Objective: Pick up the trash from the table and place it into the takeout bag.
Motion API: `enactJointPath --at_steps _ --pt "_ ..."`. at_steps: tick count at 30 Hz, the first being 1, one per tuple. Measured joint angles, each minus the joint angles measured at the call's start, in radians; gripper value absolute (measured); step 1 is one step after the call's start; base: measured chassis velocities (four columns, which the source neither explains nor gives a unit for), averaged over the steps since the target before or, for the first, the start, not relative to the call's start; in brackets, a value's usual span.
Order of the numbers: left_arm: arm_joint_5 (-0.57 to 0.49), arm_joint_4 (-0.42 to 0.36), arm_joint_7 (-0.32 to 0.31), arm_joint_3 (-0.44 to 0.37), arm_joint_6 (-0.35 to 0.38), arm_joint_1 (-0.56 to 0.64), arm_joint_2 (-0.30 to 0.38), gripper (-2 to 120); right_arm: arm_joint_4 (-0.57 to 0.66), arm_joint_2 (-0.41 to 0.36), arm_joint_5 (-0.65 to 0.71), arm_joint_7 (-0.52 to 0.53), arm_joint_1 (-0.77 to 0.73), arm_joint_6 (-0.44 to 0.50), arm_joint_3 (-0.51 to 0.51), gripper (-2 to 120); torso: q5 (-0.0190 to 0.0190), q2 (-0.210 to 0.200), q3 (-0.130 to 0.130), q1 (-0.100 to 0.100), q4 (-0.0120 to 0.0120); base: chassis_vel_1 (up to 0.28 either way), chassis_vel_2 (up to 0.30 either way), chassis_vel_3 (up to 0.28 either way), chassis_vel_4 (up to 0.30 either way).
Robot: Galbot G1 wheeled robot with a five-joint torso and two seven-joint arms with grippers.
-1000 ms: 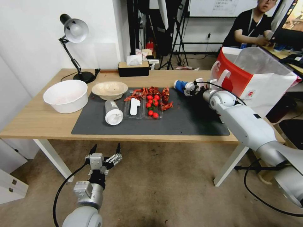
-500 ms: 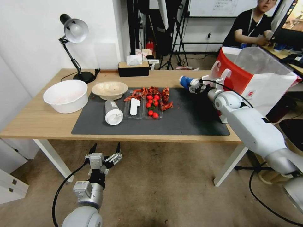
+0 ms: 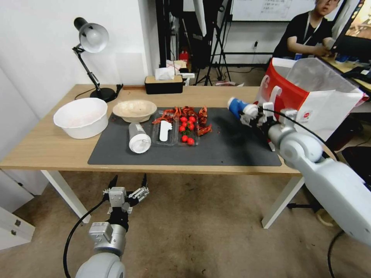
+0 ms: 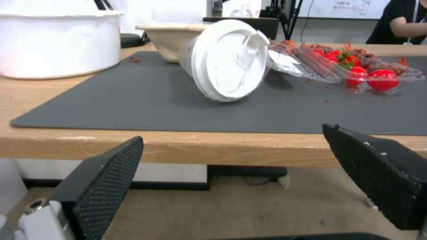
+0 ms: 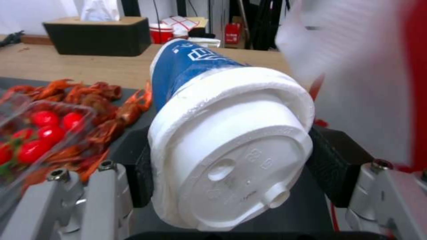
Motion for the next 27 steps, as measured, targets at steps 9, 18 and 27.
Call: enactJointPath --at_steps 9,18,27 --pt "0.005 0.0 0.002 0.007 -0.003 0.002 -0.007 100 0.262 -0.06 0.041 0.09 -0.223 -0.035 0.135 67 0.0003 0.0 0.0 0.0 0.0 0.0 0.0 0.0 0.0" --pt "-0.002 -0.007 0.003 -0.006 -0.007 0.006 -0.004 100 0.46 -0.071 0.031 0.14 -0.324 -0.008 0.224 67 0.0004 0.0 0.0 0.0 0.0 0.0 0.0 0.0 0.0" --pt "-0.002 0.001 0.002 0.005 -0.018 0.005 -0.009 100 0.443 -0.107 0.025 0.305 -0.18 0.173 0.32 67 0.0005 0.0 0.0 0.0 0.0 0.0 0.0 0.0 0.0"
